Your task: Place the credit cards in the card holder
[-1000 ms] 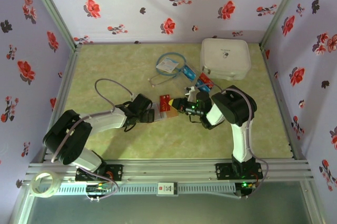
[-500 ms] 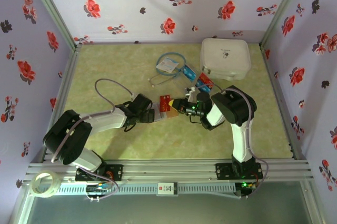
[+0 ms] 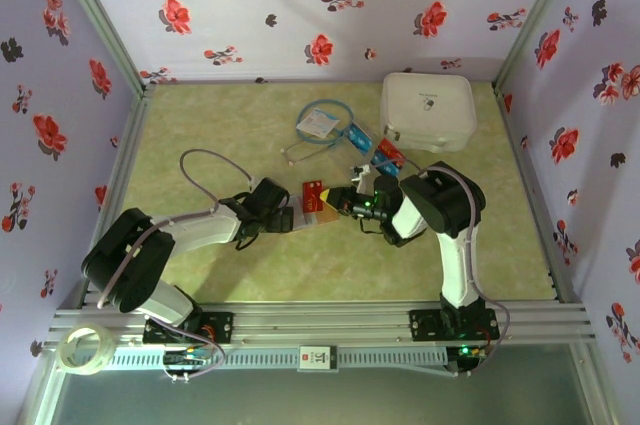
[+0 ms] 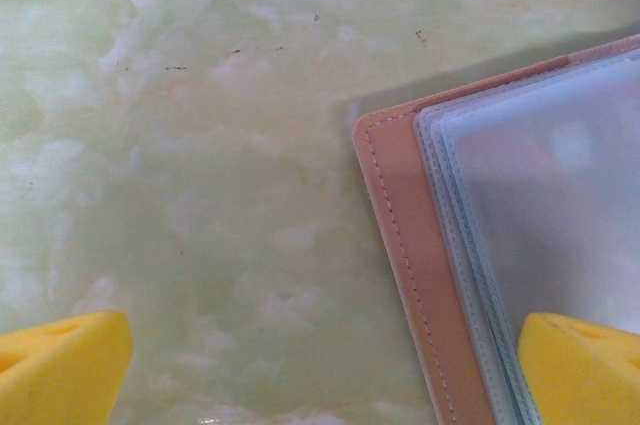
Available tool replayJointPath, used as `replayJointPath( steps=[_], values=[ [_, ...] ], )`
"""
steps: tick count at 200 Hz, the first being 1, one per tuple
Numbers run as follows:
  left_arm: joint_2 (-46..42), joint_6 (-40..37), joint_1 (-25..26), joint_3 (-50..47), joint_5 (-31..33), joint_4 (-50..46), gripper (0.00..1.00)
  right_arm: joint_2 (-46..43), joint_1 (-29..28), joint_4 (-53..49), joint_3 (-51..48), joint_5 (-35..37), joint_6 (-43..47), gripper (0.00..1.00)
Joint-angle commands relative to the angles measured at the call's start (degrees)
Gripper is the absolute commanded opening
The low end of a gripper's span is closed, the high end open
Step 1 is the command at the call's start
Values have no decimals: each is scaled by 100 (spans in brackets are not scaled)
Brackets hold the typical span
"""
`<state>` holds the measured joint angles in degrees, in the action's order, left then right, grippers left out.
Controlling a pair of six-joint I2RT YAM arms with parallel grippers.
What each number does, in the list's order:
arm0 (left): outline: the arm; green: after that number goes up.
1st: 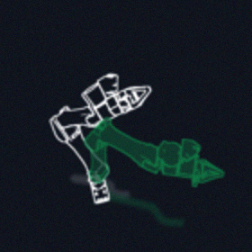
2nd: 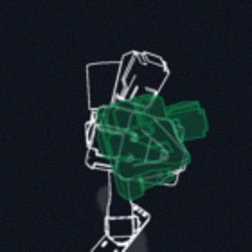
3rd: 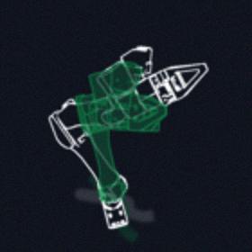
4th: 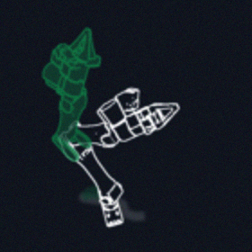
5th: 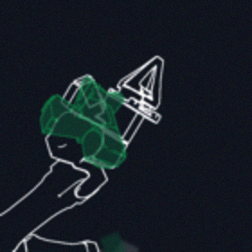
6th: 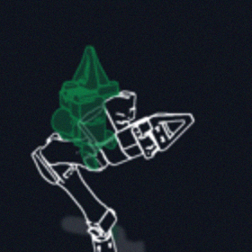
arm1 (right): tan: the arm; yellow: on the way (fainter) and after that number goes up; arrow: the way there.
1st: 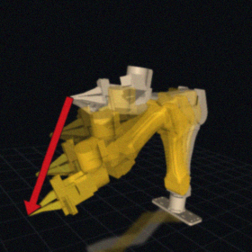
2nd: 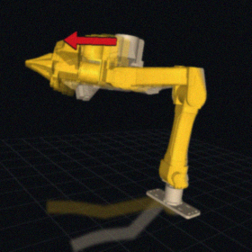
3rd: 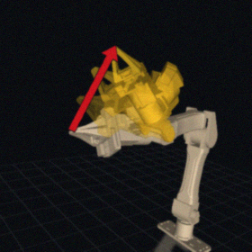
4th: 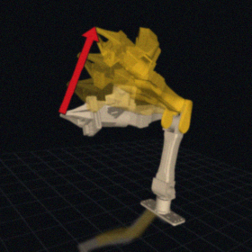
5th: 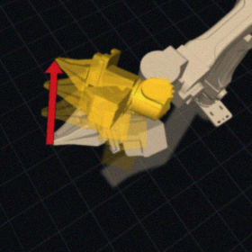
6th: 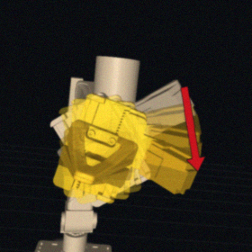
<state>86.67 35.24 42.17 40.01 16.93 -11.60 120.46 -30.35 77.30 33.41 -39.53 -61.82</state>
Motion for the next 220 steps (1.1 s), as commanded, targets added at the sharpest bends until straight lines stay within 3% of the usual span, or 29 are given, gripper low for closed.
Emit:
replayJointPath(
  steps=[1,108,174,220],
  values=[
    [111,-18,29,-98,163,-89,100,282,29,-180,76,-119,72,0],
    [111,-70,28,-58,172,-122,100,-187,29,-1122,-113,-26,670,0],
    [80,-304,-257,-65,239,-150,100,-729,-30,-1097,-531,351,597,0],
    [73,-563,-533,30,206,-89,100,-619,-375,-648,-768,671,322,0]
  ],
)
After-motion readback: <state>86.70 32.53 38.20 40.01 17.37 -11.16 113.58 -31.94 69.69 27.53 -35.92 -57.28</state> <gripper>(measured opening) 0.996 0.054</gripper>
